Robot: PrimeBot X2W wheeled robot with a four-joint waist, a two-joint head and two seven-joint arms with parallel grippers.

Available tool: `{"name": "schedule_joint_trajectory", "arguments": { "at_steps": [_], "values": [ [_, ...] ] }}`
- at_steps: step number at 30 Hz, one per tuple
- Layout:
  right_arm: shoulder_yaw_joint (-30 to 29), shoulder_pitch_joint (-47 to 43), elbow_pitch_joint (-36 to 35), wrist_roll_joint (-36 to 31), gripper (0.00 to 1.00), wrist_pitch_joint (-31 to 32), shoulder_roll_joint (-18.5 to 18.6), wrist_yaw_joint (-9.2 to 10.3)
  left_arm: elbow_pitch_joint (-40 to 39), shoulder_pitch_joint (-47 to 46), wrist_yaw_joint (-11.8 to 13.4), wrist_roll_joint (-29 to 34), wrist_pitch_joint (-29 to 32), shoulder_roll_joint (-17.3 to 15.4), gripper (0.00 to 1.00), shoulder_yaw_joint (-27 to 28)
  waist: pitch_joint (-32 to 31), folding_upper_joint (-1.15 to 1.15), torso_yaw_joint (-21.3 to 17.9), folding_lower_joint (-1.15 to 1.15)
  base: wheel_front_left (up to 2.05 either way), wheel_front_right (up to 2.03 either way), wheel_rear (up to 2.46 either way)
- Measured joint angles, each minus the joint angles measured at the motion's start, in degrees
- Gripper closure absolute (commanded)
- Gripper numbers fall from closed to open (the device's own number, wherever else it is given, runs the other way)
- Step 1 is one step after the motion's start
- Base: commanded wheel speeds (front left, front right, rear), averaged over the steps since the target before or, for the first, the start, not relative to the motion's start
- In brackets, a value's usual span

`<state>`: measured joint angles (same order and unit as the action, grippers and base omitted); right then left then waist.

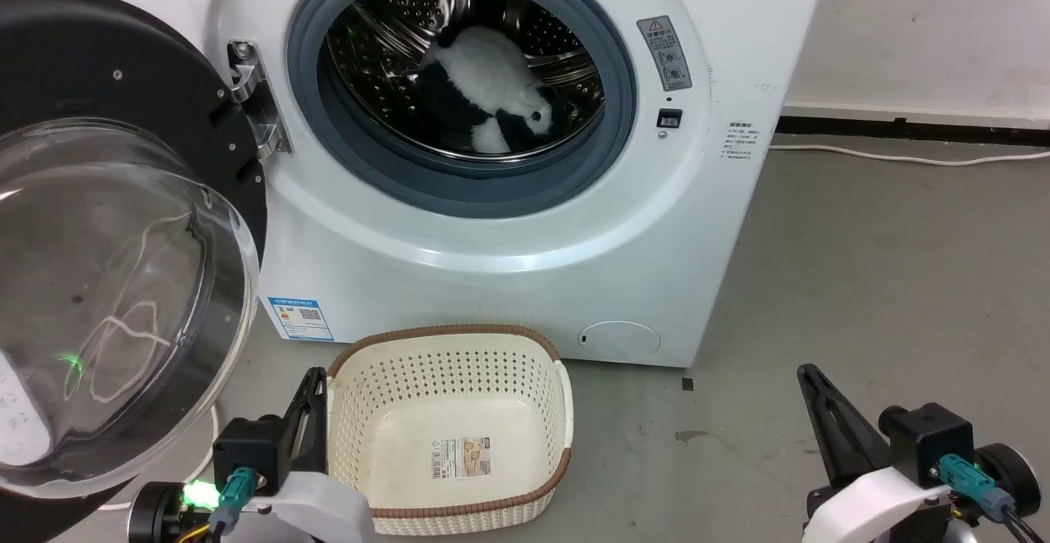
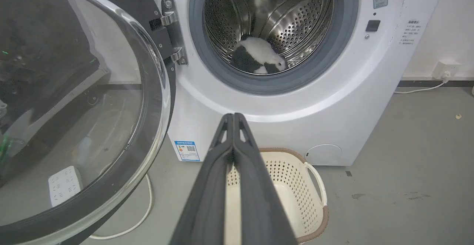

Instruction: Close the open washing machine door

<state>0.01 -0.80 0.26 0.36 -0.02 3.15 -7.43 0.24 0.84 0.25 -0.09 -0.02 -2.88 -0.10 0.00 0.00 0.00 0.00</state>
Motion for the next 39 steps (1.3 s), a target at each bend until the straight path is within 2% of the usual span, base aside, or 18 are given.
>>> {"name": "schedule_joint_trajectory", "arguments": {
  "at_steps": [10, 11, 27, 39],
  "values": [
    [0.0, 0.0, 0.0, 0.0, 1.00, 0.0, 0.0, 0.00, 0.0, 0.0, 0.0, 0.0, 0.0, 0.0, 1.00, 0.0, 0.0, 0.00, 0.0, 0.00, 0.00, 0.00, 0.00],
    [0.0, 0.0, 0.0, 0.0, 0.00, 0.0, 0.0, 0.00, 0.0, 0.0, 0.0, 0.0, 0.0, 0.0, 0.00, 0.0, 0.0, 0.00, 0.0, 0.00, 0.00, 0.00, 0.00],
    [-0.9, -0.1, 0.1, 0.6, 0.00, -1.1, 0.0, 0.00, 0.1, 0.1, 0.1, 0.0, -1.1, 0.0, 0.00, -1.3, -0.1, 0.00, 0.5, 0.00, 0.00, 0.00, 0.00],
    [-1.1, -0.5, 0.0, 1.3, 0.00, -2.4, 0.0, 0.00, 0.0, 0.1, 0.1, 0.0, -2.4, -0.3, 0.00, -2.9, -0.5, 0.00, 3.1, 0.00, 0.00, 0.00, 0.00]
  ]
}}
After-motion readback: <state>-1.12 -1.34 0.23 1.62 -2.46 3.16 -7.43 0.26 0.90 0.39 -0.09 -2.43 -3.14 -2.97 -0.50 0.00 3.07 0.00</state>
